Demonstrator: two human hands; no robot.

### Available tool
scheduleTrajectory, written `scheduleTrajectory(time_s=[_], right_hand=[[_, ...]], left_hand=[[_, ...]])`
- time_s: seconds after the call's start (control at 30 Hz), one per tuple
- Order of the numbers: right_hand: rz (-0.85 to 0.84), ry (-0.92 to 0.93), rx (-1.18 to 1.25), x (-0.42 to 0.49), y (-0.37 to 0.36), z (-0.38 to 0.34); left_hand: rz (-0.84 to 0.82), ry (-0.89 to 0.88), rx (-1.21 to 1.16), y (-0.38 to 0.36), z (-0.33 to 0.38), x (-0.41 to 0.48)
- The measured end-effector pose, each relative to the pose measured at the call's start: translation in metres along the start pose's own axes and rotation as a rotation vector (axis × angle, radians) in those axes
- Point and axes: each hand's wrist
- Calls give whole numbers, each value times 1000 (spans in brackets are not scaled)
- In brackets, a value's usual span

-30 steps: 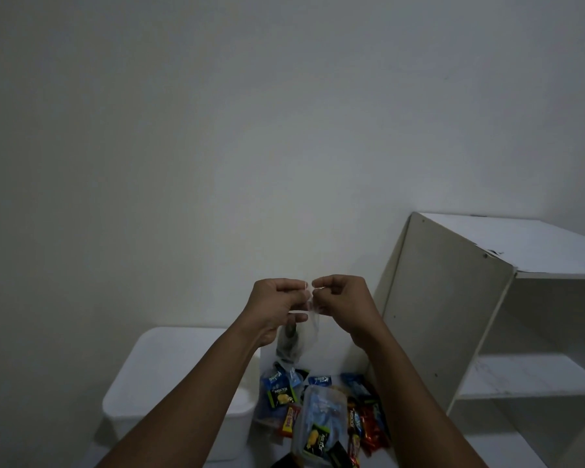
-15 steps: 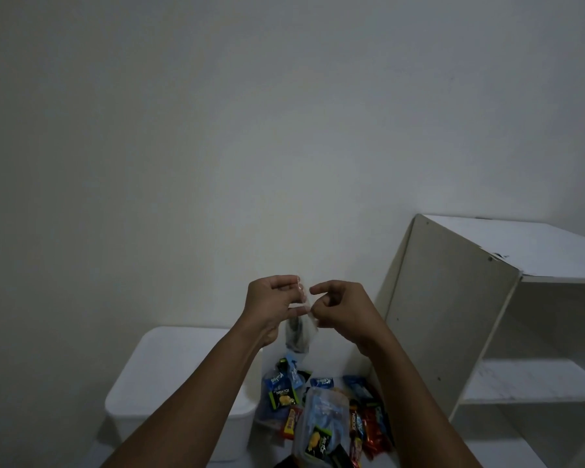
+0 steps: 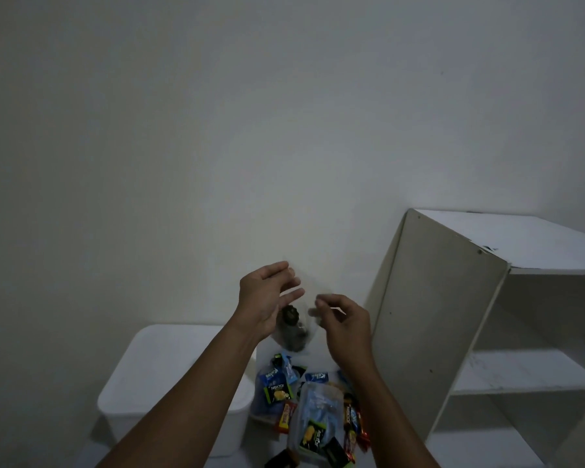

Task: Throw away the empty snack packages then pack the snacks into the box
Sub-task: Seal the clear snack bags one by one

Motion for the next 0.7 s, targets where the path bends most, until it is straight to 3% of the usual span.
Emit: scheduleTrajectory(time_s=[0.17,0.27,0.43,0.53,0.7], right_hand=[[48,-116,96,0,12,6],[10,-197,207,2,24,8],[-61,-315,309,2,36,28],[-86,-392,275,-9,39,60],[-412,-578,129,-63,50,136]], left_hand=[[49,-116,362,28,-19,0],[-25,-90,559,46,-35,-3],[-215,113,473,57,-58,-12],[-193,141,467,68,-80,-17],[-124,288,452,101,-145,-43]])
Point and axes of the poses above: each hand's wrist, its own x-axis towards the middle knuckle, its own y-axis out of the back of the hand, z = x × y, and after that the axes turned 12 degrees about -x, right-handed
